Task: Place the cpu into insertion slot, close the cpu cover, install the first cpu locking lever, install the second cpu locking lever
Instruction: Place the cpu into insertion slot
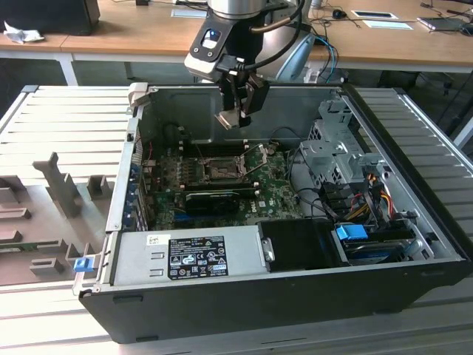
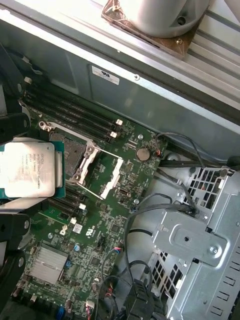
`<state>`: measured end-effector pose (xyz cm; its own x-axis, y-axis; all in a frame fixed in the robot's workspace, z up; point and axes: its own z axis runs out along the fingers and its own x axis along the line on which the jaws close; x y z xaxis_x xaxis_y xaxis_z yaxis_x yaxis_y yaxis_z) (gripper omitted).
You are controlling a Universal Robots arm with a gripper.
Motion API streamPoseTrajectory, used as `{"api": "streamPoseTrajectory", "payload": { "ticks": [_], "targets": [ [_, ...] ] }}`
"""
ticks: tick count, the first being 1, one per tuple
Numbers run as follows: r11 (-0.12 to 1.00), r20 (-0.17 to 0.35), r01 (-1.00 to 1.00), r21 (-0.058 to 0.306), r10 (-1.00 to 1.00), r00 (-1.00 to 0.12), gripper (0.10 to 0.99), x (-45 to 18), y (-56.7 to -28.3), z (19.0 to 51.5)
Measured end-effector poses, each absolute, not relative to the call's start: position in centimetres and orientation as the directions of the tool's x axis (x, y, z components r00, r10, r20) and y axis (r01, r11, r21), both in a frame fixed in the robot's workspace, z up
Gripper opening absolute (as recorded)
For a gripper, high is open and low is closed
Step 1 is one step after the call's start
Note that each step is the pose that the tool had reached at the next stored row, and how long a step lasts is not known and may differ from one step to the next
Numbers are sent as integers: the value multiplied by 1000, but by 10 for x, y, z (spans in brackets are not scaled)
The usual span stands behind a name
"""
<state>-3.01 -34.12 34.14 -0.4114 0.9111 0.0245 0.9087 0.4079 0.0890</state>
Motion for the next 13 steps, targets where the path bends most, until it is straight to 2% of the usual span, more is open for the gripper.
{"api": "streamPoseTrajectory", "payload": {
  "ticks": [13],
  "targets": [
    [406, 28, 909, 91, 912, -410, 533, -30, -341, 339]
  ]
}}
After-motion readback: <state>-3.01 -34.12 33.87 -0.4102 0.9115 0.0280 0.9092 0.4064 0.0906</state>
